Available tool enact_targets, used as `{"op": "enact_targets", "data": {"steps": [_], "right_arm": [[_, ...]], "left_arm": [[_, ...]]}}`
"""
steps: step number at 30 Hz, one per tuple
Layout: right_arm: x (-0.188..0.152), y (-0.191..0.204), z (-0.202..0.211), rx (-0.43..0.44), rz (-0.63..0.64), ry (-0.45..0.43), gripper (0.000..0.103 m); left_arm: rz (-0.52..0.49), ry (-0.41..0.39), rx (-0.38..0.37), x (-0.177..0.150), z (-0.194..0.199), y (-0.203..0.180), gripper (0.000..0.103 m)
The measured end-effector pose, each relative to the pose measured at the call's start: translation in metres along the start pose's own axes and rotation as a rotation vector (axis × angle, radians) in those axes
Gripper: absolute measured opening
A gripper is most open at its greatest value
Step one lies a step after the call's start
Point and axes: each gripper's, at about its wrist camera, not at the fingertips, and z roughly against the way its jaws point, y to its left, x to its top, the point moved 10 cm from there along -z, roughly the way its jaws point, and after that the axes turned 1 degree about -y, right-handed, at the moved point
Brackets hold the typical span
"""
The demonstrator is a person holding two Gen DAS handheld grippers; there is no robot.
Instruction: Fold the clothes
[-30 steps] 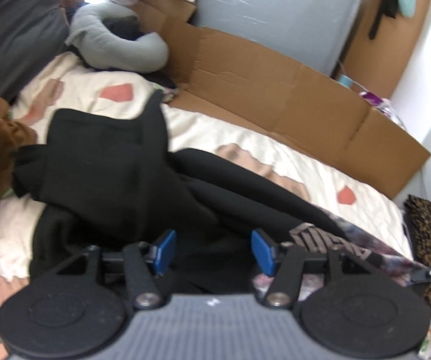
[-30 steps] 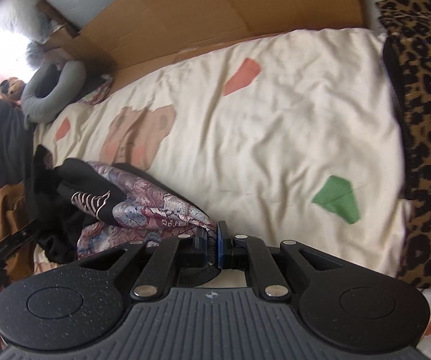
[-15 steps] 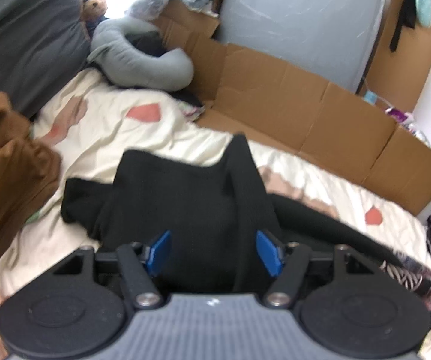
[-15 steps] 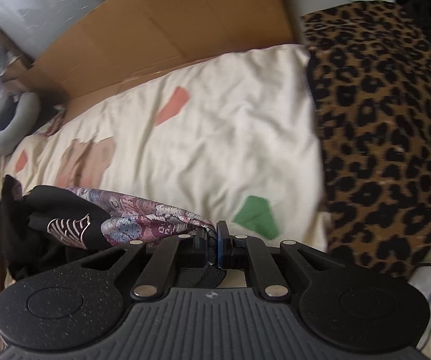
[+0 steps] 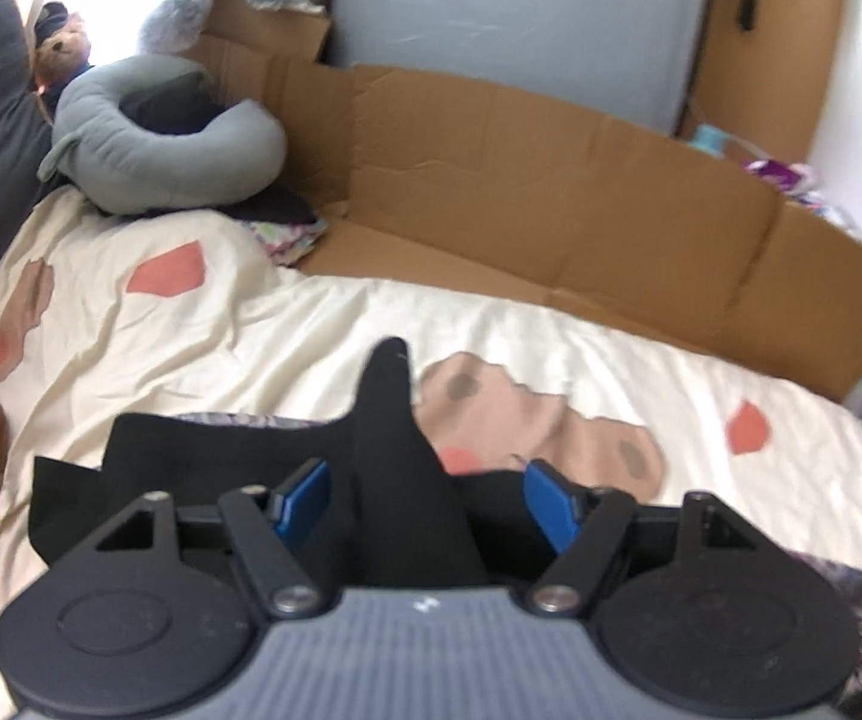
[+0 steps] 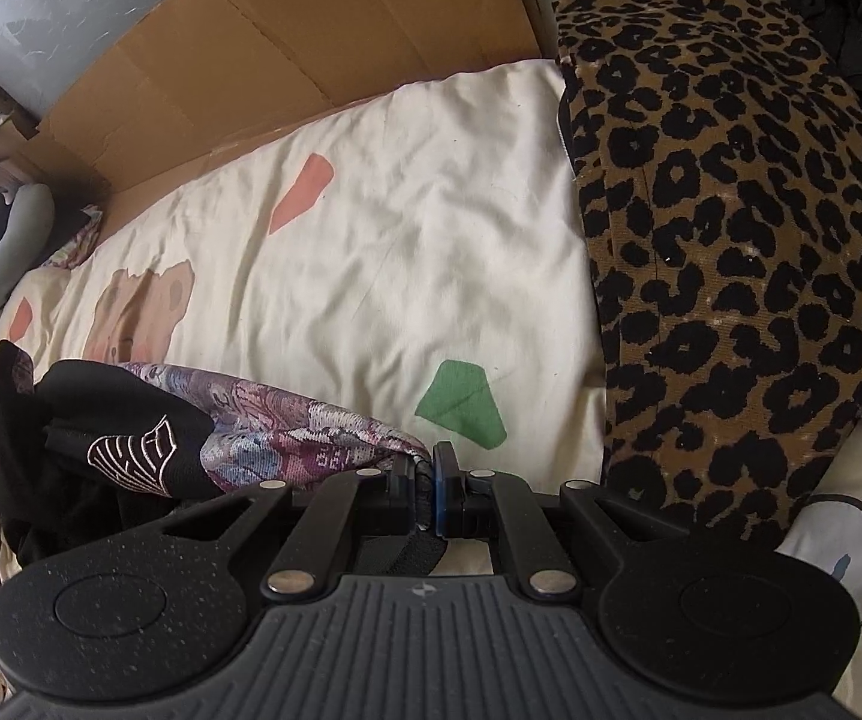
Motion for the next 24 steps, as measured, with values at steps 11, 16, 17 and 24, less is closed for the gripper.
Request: {"op": "enact_targets", "data": {"steps": [11,16,17,24], "right_arm": [[-0.004,0.004,0.001,0.015,-0.013,-0.016,0.004],[-0.009,0.007,0.003,0.027,0.009,-0.011,0.004],[-0.011,0.008,0.004,0.03,0.014,-0.008,0.004],[-0.015,0.018,0.025,0.05,0.037,-0.005,0.004]], "left_arm": [[0.053,0.131,0.082,0.0,-0.023,0.029,0.003],[0.054,0.115,0.098,0.003,0.025,0.044,0.003],[0.053,0.114,0.098,0.003,0.037,0.046,0.003],[0.064,0.1,0.112,-0.009,0.119,0.061,0.002]]}}
